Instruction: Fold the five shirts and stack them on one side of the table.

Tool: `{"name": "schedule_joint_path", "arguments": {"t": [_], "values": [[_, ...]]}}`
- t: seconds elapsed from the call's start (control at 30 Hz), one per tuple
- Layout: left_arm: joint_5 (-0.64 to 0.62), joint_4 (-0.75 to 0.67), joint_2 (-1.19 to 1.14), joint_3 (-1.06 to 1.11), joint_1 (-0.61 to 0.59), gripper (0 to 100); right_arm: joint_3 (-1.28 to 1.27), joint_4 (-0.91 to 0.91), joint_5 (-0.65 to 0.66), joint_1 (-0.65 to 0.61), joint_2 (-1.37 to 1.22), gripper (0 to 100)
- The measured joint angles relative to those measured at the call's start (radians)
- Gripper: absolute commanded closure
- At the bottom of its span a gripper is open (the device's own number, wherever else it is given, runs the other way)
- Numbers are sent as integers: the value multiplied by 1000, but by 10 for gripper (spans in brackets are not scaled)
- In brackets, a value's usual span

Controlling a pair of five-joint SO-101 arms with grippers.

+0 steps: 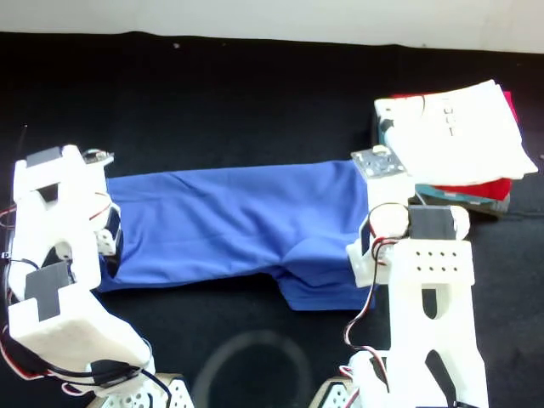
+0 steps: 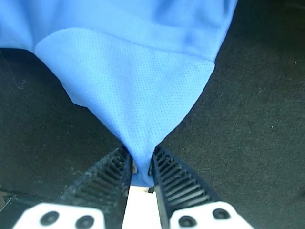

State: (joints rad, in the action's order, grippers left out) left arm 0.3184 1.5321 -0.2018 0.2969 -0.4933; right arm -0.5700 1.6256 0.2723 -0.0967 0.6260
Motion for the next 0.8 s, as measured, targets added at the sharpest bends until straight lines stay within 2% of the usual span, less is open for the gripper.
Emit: {"name": "schedule_joint_path", "arguments": {"t": [0.23,0.63,0.8], "values": [[0,-89,0,40,0,987,0,12,0,-48,0,993],[0,-95,0,40,0,987,5,12,0,-64,5,992],[0,-95,0,40,0,987,77,34,-69,-155,6,992]]}}
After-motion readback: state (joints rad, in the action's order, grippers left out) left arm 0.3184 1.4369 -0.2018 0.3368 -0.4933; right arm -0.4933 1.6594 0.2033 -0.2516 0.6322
